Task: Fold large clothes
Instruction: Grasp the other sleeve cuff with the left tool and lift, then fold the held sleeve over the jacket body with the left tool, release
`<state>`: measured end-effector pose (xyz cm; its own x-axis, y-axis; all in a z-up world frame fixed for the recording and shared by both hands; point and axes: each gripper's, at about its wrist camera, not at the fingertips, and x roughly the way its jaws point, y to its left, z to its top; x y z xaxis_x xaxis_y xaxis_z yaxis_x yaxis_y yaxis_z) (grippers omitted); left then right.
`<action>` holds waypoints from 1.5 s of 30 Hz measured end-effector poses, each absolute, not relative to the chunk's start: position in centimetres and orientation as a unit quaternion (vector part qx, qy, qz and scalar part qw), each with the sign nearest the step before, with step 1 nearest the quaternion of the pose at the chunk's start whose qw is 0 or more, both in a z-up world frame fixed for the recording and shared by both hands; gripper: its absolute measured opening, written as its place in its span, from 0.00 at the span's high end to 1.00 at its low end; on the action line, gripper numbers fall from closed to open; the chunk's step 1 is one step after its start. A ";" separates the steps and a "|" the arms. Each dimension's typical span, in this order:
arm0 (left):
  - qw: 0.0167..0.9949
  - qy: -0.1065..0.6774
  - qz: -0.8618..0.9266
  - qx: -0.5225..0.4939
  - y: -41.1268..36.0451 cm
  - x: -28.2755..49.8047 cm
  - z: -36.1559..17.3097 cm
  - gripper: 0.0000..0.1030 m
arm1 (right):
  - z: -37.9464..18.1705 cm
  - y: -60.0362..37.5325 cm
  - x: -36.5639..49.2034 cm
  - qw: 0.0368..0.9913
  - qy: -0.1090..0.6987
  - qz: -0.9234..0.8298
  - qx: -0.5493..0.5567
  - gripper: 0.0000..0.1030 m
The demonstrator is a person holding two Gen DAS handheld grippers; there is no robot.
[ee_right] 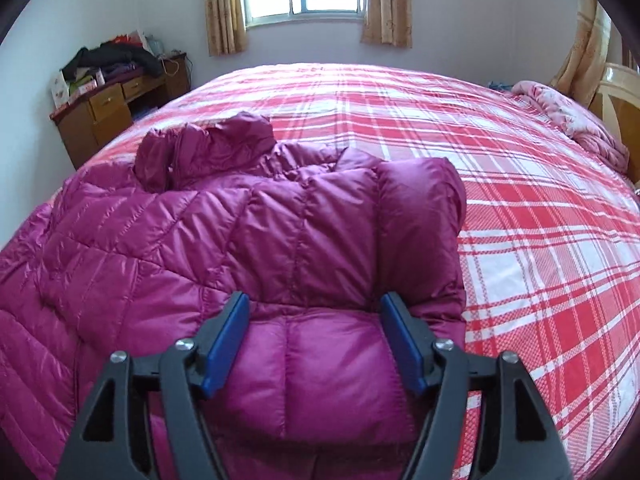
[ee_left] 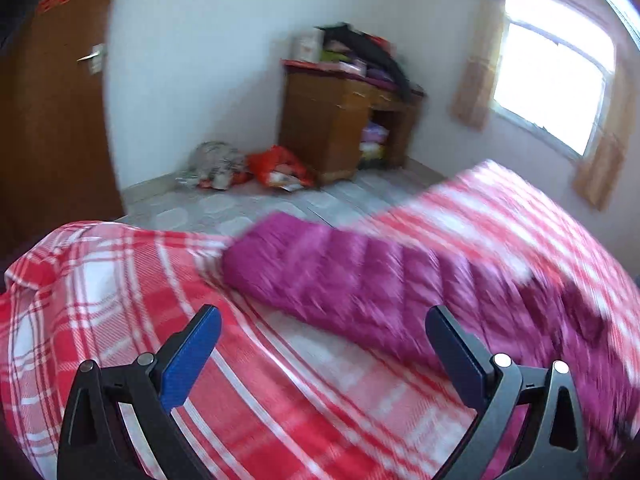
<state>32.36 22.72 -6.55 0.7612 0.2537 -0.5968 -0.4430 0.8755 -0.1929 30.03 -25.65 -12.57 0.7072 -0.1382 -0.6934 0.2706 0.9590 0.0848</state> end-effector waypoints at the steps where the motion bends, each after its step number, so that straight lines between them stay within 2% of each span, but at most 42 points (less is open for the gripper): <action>1: 0.921 0.279 0.206 -0.176 24.1 32.9 -6.3 0.01 | -12.6 -25.8 30.0 0.919 0.366 -0.110 0.097 0.31; 8: 0.882 0.326 0.257 -0.223 29.0 39.2 -8.7 0.01 | -12.9 -25.8 30.3 0.916 0.373 -0.110 0.098 0.30; 9: 0.876 0.336 0.258 -0.229 29.1 39.8 -9.4 0.04 | -12.9 -25.8 30.3 0.916 0.373 -0.110 0.098 0.30; 12: 0.860 0.369 0.265 -0.231 28.8 41.0 -11.1 0.25 | -13.0 -25.9 30.3 0.916 0.374 -0.109 0.099 0.30; 13: 0.852 0.381 0.269 -0.238 28.7 41.3 -11.9 0.27 | -13.0 -25.9 30.3 0.915 0.375 -0.109 0.099 0.30; 17: 0.826 0.401 0.290 -0.269 28.8 41.4 -13.8 0.27 | -13.0 -25.9 30.4 0.915 0.375 -0.109 0.099 0.30; 23: 0.829 0.399 0.305 -0.244 28.0 41.5 -14.4 0.27 | -13.1 -25.9 30.4 0.915 0.376 -0.110 0.097 0.30; 26: 0.832 0.393 0.307 -0.244 27.9 41.8 -14.8 0.41 | -13.2 -25.9 30.4 0.915 0.377 -0.111 0.097 0.30; 28: 0.835 0.388 0.302 -0.246 28.2 41.6 -14.8 0.67 | -13.1 -25.9 30.4 0.915 0.376 -0.111 0.097 0.30; 31: 0.844 0.386 0.282 -0.242 28.2 41.4 -14.5 0.84 | -13.1 -25.9 30.4 0.915 0.376 -0.110 0.097 0.30; 33: 0.854 0.375 0.279 -0.229 27.5 41.0 -13.5 0.89 | -13.2 -25.9 30.4 0.915 0.376 -0.110 0.098 0.30; 39: 0.911 0.298 0.231 -0.167 22.6 39.7 -7.2 0.90 | -13.2 -25.9 30.4 0.915 0.375 -0.110 0.100 0.30; 45: 0.973 0.204 0.092 -0.055 10.9 36.6 -0.4 0.90 | -13.2 -26.0 30.4 0.915 0.374 -0.110 0.103 0.30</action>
<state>36.57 10.87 -0.41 0.9002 0.1559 -0.4067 -0.2011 0.9770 -0.0706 30.35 -25.97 -13.21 0.6955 -0.1240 -0.7077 0.2778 0.9548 0.1058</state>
